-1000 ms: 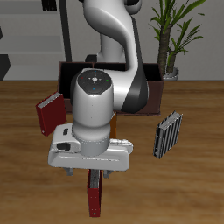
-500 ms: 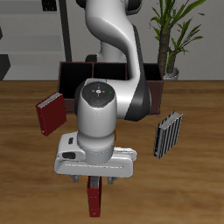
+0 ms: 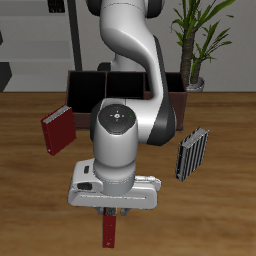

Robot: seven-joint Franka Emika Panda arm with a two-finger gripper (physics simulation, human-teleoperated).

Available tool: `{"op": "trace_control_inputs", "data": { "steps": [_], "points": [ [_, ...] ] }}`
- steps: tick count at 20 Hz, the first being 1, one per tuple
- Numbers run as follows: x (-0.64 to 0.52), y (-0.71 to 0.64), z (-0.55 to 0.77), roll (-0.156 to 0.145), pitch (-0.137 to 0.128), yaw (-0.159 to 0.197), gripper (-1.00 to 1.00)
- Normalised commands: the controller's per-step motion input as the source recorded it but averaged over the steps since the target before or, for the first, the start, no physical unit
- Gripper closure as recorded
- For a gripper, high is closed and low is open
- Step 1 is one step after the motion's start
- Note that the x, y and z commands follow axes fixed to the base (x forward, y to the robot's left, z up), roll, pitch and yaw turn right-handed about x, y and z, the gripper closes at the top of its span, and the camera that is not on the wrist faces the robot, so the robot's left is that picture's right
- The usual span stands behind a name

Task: Place the left red book into the back desk caddy's back compartment

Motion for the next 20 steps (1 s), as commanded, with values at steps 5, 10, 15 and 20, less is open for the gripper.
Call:
{"op": "trace_control_inputs", "data": {
  "steps": [5,10,15,20],
  "points": [
    [-0.01,-0.04,0.02,-0.004,0.001,0.006,1.0],
    [-0.03,-0.02,0.13,0.004,-0.011,0.006,1.0],
    [-0.09,0.07,0.5,-0.003,-0.035,-0.002,1.0],
    [-0.18,0.14,0.81,-0.008,-0.065,0.003,1.0]
  ]
}}
